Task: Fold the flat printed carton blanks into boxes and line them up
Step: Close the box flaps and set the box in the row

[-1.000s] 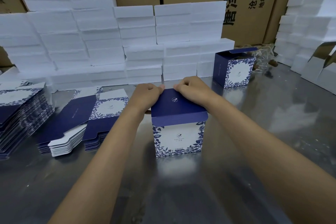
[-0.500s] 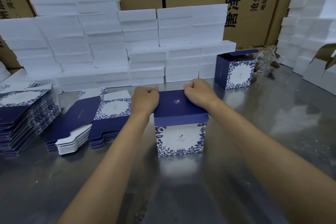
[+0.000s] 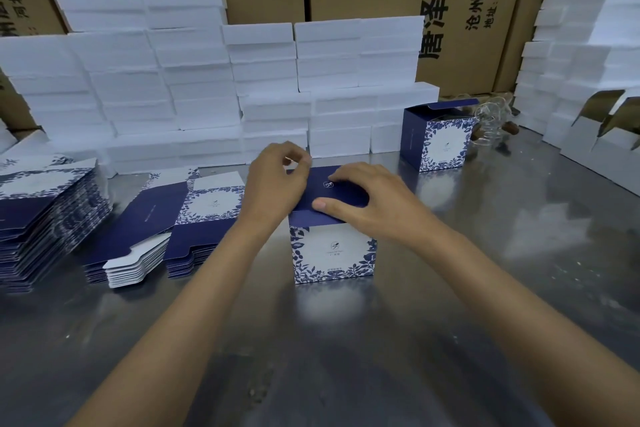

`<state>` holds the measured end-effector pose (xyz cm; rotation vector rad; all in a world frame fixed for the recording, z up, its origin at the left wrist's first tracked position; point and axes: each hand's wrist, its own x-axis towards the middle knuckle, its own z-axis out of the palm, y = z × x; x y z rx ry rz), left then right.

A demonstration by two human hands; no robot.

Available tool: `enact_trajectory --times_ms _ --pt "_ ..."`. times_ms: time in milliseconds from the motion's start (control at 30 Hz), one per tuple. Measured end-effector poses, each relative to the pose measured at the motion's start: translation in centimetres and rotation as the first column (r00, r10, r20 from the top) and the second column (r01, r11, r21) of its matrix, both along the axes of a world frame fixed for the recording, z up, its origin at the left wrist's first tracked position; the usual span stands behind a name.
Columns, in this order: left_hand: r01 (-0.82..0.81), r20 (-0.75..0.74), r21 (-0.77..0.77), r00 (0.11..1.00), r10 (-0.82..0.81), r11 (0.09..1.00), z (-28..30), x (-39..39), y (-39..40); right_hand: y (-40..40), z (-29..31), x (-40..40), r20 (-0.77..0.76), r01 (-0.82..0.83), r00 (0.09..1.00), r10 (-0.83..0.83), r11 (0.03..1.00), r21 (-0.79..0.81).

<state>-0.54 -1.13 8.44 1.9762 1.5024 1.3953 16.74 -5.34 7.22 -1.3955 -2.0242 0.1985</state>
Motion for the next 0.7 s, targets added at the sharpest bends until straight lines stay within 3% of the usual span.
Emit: enact_trajectory --times_ms 100,267,400,533,700 --pt "0.224 0.074 -0.037 0.972 -0.221 0.974 -2.4 -0.9 -2.4 -0.6 -0.8 0.5 -0.156 -0.119 0.981 0.118 0.993 0.003" --pt "0.528 0.329 -0.176 0.827 -0.456 0.831 -4.2 -3.2 -3.7 -1.8 -1.4 1.0 -0.491 -0.258 0.856 0.161 0.956 -0.137" --pt "0.518 0.393 -0.108 0.806 -0.443 0.848 -4.6 -2.4 -3.8 -2.3 -1.4 0.5 -0.594 -0.293 0.788 0.163 0.947 -0.129" --pt "0.417 0.389 -0.008 0.839 -0.382 0.909 -5.1 -1.4 -4.4 -2.0 -1.8 0.0 -0.607 -0.23 0.781 0.148 0.971 -0.059" --pt "0.482 0.338 -0.069 0.835 -0.434 0.873 -4.4 -2.9 -4.0 -1.7 -1.4 1.4 -0.6 -0.269 0.787 0.141 0.955 -0.128"
